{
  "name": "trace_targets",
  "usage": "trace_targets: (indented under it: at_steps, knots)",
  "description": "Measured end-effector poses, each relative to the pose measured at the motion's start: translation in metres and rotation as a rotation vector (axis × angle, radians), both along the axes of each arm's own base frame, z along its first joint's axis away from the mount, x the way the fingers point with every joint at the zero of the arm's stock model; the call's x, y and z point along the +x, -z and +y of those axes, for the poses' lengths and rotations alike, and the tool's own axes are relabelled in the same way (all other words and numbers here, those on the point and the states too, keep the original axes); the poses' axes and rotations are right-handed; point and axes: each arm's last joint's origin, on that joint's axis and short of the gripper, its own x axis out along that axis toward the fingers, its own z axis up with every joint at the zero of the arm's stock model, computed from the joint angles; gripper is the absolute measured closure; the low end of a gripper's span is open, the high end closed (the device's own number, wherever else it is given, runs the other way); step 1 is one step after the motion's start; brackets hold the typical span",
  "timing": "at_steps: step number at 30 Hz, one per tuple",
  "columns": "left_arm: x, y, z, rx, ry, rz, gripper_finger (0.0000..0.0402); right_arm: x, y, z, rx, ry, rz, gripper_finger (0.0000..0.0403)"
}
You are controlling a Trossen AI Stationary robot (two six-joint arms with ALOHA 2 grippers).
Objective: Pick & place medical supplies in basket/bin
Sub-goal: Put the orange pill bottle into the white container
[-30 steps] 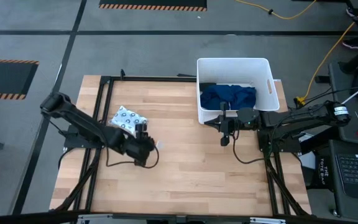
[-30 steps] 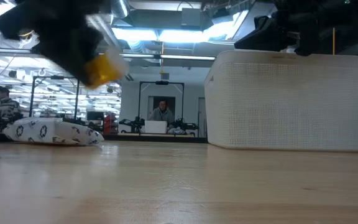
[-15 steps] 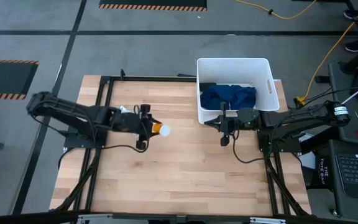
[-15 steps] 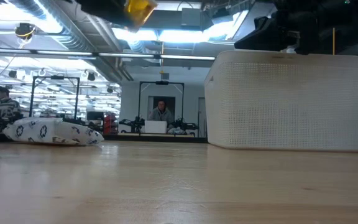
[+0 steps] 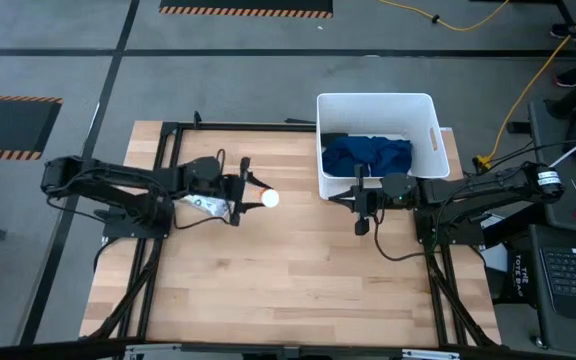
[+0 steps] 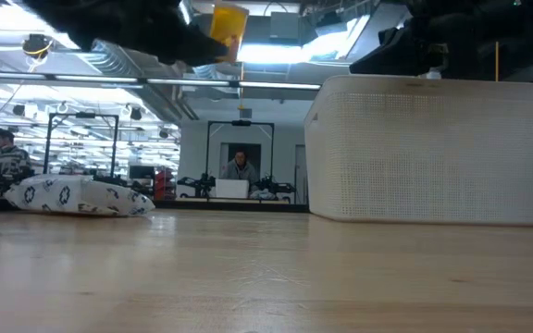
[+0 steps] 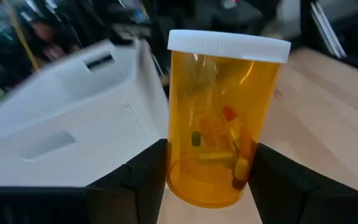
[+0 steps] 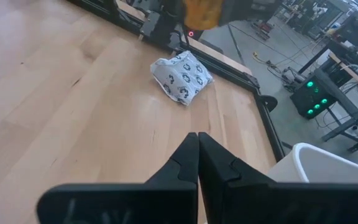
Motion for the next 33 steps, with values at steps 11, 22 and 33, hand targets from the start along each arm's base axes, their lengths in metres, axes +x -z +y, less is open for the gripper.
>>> trace_targets:
  at_steps: [11,22,33]
  knots:
    - [-0.003,0.013,0.006,-0.061,-0.064,-0.186,0.0206,0.000,-0.002,0.000,0.001,-0.001,-0.017,0.0400]
    - [0.008,0.005,0.009,-0.160,-0.101,-0.418,0.0206,0.002,-0.009,0.000,0.027,0.006,-0.098,0.0400]
    - [0.014,0.016,0.011,-0.272,-0.168,-0.381,0.0206,0.003,-0.011,0.000,0.108,0.026,-0.124,0.0400]
